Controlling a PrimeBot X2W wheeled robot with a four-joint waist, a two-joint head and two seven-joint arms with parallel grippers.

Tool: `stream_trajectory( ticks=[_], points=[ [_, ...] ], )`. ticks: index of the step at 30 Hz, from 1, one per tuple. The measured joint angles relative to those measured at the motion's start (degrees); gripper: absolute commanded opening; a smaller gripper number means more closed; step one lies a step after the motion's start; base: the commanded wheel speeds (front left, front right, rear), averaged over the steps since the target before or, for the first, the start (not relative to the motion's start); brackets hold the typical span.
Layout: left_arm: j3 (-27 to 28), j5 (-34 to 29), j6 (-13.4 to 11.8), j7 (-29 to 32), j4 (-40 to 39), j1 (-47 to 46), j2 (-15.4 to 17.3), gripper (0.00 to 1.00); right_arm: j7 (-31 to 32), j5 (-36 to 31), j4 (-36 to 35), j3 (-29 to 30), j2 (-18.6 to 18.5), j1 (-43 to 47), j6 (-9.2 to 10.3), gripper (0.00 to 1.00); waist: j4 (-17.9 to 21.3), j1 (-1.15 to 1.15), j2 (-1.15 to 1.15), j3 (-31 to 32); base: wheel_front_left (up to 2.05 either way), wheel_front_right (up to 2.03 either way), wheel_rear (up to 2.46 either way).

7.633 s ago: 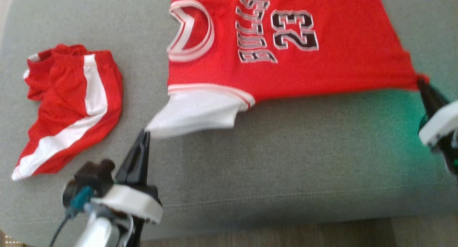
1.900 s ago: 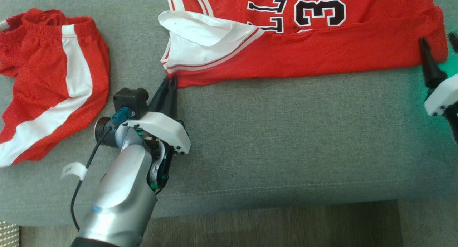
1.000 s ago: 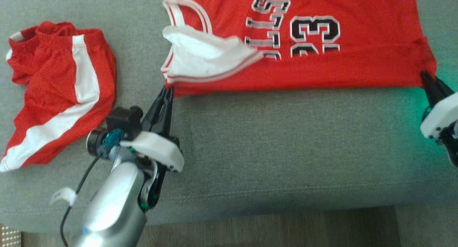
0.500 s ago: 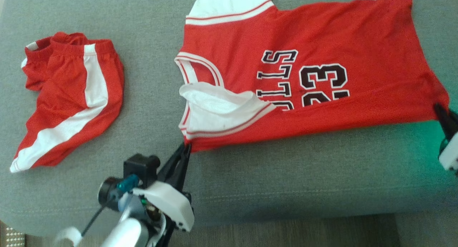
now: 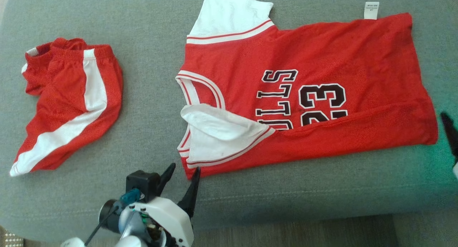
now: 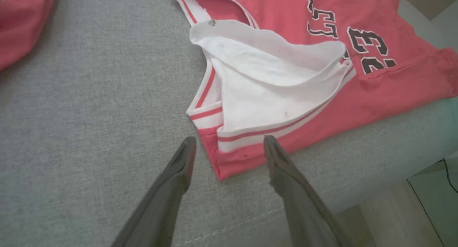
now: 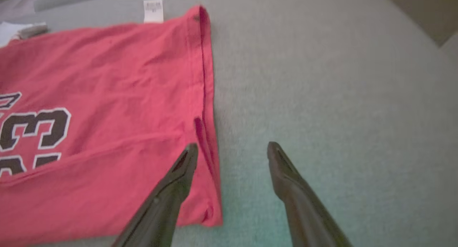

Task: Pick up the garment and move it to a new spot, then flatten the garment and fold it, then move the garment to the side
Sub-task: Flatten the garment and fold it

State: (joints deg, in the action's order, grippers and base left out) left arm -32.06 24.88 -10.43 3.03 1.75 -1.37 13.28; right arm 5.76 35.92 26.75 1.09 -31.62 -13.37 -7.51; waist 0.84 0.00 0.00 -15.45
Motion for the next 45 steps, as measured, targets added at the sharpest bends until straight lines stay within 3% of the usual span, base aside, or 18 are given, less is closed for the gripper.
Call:
stream_trajectory(
  ticks=[7,13,18,21,31,45],
  points=[
    [2.25,0.15,0.07,1.67,-2.93,-3.85,1.30,1.00,-3.60,-7.64,-5.66,6.55,5.08,-0.08,0.00,1.00,-0.03,0.00,0.00,-0.41,0.00,0.00,0.00],
    [3.82,0.11,4.05,7.97,-2.31,-23.36,2.03,1.00,-2.21,-10.78,-9.50,7.50,8.20,-0.79,0.00,1.00,-0.27,0.00,0.00,-3.05,0.00,0.00,0.00],
    [5.21,3.30,9.55,14.30,6.42,-41.81,1.43,1.00,-1.90,-11.68,-12.25,7.57,8.46,-5.52,0.00,1.00,0.13,0.00,0.00,-7.13,0.00,0.00,0.00],
    [5.13,3.45,11.46,17.17,13.49,-51.00,0.64,1.00,-1.96,-11.68,-13.63,6.62,8.53,-8.06,0.00,1.00,0.86,0.00,0.00,-9.88,0.00,0.00,0.00],
    [4.71,0.29,12.45,19.27,35.16,-66.92,-0.86,1.00,-5.98,-11.22,-13.54,3.74,10.61,-12.51,0.00,1.00,6.41,-0.01,0.00,-17.94,0.00,0.00,0.00],
    [1.45,-3.22,13.99,18.07,48.05,-74.73,0.83,1.00,-10.38,-9.61,-9.45,2.18,11.87,-13.93,0.00,1.00,13.42,0.00,0.00,-22.28,0.00,0.00,0.00]
  ],
)
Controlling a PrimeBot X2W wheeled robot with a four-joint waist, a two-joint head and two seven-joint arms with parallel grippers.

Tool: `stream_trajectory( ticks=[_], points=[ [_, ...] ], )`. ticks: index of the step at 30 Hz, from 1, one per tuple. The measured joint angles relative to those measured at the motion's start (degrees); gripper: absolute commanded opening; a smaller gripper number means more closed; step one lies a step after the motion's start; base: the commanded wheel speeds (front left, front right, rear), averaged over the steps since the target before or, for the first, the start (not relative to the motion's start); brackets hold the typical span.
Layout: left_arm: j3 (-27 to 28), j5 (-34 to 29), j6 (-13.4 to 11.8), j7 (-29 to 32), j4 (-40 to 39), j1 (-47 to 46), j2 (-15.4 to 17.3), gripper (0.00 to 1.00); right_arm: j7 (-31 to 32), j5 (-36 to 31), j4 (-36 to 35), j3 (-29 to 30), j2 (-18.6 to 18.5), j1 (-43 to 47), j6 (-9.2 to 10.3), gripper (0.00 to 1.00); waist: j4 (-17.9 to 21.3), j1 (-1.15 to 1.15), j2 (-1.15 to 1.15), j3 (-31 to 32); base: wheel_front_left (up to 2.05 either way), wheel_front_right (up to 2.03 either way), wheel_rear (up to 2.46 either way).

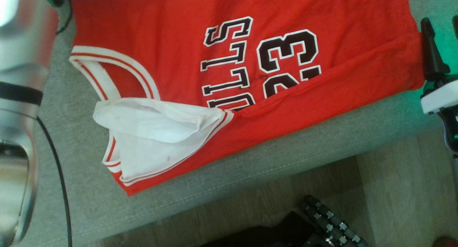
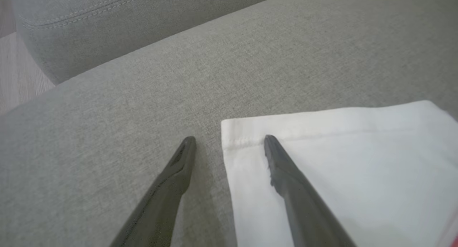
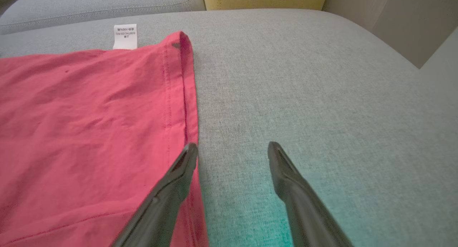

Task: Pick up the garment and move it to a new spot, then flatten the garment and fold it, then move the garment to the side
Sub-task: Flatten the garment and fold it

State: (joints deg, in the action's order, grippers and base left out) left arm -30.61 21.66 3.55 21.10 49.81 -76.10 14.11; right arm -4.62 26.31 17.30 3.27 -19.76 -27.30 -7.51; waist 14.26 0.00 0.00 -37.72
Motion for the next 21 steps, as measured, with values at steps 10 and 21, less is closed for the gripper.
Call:
stream_trajectory(
  ticks=[10,21],
  points=[
    [-0.74,-1.34,0.18,1.03,5.48,-3.70,0.60,1.00,-1.49,1.08,1.92,-2.31,-0.10,-1.92,0.00,1.00,2.21,0.00,0.00,-0.06,0.00,0.00,0.00],
    [-1.71,0.68,1.58,7.42,8.69,-5.74,1.74,0.00,-1.53,1.45,2.54,-5.66,-0.21,-3.11,0.00,1.00,4.70,0.00,0.00,0.70,0.00,0.00,0.00]
  ],
)
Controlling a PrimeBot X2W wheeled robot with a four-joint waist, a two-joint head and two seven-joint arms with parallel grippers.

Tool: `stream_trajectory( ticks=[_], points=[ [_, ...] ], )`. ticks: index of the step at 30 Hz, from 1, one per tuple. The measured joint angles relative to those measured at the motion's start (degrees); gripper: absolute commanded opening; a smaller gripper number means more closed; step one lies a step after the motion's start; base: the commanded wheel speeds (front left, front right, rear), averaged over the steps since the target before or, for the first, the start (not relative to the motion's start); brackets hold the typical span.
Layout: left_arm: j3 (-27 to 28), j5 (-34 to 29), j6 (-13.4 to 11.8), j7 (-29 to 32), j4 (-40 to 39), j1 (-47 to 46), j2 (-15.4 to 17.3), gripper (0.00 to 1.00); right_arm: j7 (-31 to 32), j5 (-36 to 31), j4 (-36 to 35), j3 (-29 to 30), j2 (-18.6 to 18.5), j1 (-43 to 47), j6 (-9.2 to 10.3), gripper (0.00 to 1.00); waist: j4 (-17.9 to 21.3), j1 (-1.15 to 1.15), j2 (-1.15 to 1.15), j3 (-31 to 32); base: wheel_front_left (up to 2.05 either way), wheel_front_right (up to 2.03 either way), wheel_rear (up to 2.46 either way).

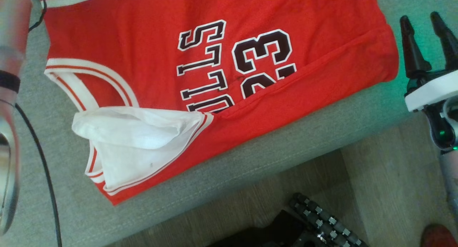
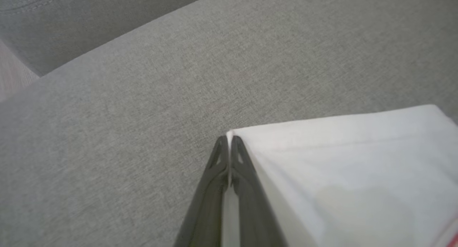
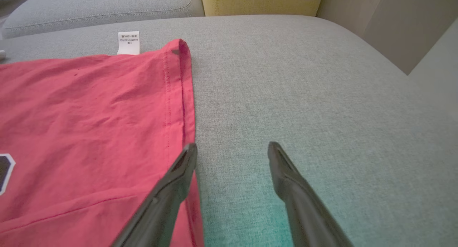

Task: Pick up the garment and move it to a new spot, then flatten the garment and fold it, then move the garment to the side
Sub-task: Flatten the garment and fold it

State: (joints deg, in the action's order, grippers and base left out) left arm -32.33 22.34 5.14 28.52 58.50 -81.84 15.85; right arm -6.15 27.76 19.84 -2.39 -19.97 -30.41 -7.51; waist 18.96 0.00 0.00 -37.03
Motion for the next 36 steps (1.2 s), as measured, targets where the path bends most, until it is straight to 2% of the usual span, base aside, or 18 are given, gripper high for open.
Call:
stream_trajectory(
  ticks=[6,11,17,21,22,30,36],
  points=[
    [-0.05,0.45,-0.01,-1.16,0.46,0.38,0.31,0.00,1.44,0.89,-0.20,-2.78,-0.18,-1.80,0.00,1.00,0.13,0.00,0.00,1.09,0.00,0.00,0.00],
    [-0.22,1.07,0.66,-3.48,0.12,1.84,0.16,0.00,10.26,1.38,1.68,-5.54,-0.34,-10.46,0.00,1.00,-0.69,0.00,0.00,2.84,0.00,0.00,0.00],
    [-1.52,1.64,1.51,-3.99,-3.01,1.85,-0.82,0.00,22.88,0.48,11.71,-6.76,0.64,-23.91,0.00,1.00,-3.48,0.00,0.00,3.80,0.00,0.00,0.00],
    [-2.68,2.11,1.93,-3.92,-5.38,1.84,-1.35,0.00,28.29,0.51,19.36,-6.43,2.93,-30.54,0.00,1.00,-5.68,0.00,0.00,3.77,0.00,0.00,0.00],
    [-2.68,2.11,1.93,-3.92,-5.38,1.84,-1.35,0.00,28.29,0.51,19.36,-6.43,2.93,-30.54,0.00,1.00,-5.68,0.00,0.00,3.77,0.00,0.00,0.00],
    [-4.45,2.70,1.99,-2.85,-10.05,1.85,-1.41,0.00,31.20,-6.12,34.08,-4.31,3.41,-40.08,0.00,1.00,-8.86,0.00,0.00,3.09,0.00,0.00,0.00],
    [-5.81,3.12,1.99,-2.10,-12.54,1.85,-1.36,0.00,31.09,-9.93,40.87,-3.43,3.54,-45.25,0.00,1.00,-10.40,0.00,0.00,2.27,0.00,0.00,0.00]
  ],
)
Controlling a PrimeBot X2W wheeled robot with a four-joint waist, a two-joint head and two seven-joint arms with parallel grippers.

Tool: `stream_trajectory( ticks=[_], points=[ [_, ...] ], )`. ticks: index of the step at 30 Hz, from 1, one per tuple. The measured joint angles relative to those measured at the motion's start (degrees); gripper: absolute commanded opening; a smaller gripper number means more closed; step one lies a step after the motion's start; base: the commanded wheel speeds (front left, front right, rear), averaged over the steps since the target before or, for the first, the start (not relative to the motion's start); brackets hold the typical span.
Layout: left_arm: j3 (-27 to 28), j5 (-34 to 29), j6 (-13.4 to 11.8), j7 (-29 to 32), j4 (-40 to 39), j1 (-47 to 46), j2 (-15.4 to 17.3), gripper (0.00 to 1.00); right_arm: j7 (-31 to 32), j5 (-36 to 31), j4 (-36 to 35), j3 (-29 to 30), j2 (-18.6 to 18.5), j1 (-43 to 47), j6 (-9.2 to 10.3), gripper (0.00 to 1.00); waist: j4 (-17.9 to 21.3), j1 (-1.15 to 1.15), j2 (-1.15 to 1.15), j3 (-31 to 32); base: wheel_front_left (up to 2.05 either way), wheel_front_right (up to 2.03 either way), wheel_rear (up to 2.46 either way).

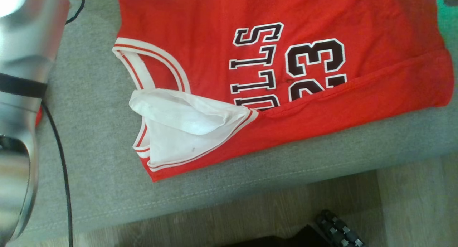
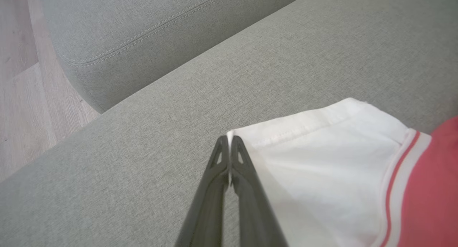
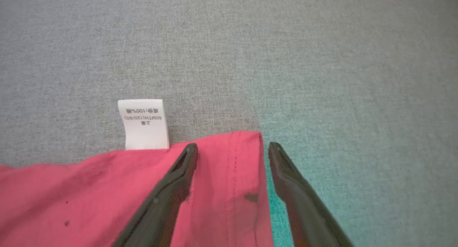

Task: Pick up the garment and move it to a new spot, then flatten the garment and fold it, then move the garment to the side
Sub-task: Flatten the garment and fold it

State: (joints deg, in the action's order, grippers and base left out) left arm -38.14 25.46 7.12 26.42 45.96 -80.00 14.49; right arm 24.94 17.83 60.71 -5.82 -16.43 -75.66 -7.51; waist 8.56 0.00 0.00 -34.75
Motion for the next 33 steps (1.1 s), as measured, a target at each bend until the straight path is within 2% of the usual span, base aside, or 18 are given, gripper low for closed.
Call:
stream_trajectory(
  ticks=[7,9,10,11,13,14,15,16,20,27,33],
  points=[
    [-0.30,0.00,-0.04,0.81,-2.14,0.00,0.08,0.00,-0.78,-2.63,5.46,0.48,0.55,-3.66,0.00,0.99,-1.06,0.00,0.00,-0.67,0.00,0.00,0.00],
    [-0.40,0.00,-0.05,1.24,-2.69,0.00,0.15,0.00,-1.04,-2.72,6.50,0.63,0.88,-4.38,0.00,0.85,-1.22,0.00,0.00,-0.83,0.00,0.00,0.00],
    [-0.45,0.00,-0.07,1.29,-2.97,0.00,0.19,0.00,-1.23,-2.83,7.01,0.64,1.00,-4.78,0.00,0.74,-1.29,0.00,0.00,-0.89,0.00,0.00,0.00],
    [-0.53,0.00,-0.08,1.32,-3.19,0.00,0.22,0.00,-1.27,-3.20,7.48,0.65,1.10,-5.11,0.00,0.49,-1.35,0.00,0.00,-0.93,0.00,0.00,0.00],
    [-0.67,0.24,-0.08,1.80,-3.46,0.00,0.31,0.00,-1.42,-3.69,8.47,0.65,1.14,-5.60,0.00,0.34,-1.50,0.00,0.00,-1.03,0.00,0.00,0.00],
    [-0.74,0.42,-0.09,1.80,-3.61,0.01,0.40,0.00,-1.96,-4.04,8.90,0.67,1.12,-5.85,0.00,0.22,-1.59,0.00,0.00,-1.08,0.00,0.00,0.00],
    [-0.81,0.42,-0.10,1.81,-3.74,0.01,0.51,0.00,-2.57,-4.46,9.14,0.69,1.10,-6.03,0.00,0.05,-1.67,0.00,0.00,-1.13,0.00,0.00,0.00],
    [-0.88,0.42,-0.14,1.81,-3.89,0.01,0.62,0.00,-3.54,-4.97,9.28,0.69,1.04,-6.12,0.00,0.00,-1.73,0.00,0.00,-1.20,0.00,0.00,0.00],
    [-1.25,0.42,-0.32,1.09,-4.99,0.01,1.38,0.00,-6.80,-6.30,10.24,1.54,0.42,-6.97,0.00,0.00,-1.90,0.00,0.00,-1.59,0.00,0.00,0.00],
    [-1.21,-0.05,-0.94,-5.64,-5.94,-0.07,1.75,0.00,-11.95,-6.59,10.54,2.18,0.21,-8.78,0.00,0.00,-2.26,0.00,0.00,-1.77,0.00,0.00,0.00],
    [-0.27,-1.15,-2.37,-12.34,-6.79,-0.18,1.78,0.00,-14.12,-2.32,10.54,2.20,-1.60,-8.76,0.00,0.00,-3.41,0.00,0.00,-1.51,0.00,0.00,0.00]
  ],
)
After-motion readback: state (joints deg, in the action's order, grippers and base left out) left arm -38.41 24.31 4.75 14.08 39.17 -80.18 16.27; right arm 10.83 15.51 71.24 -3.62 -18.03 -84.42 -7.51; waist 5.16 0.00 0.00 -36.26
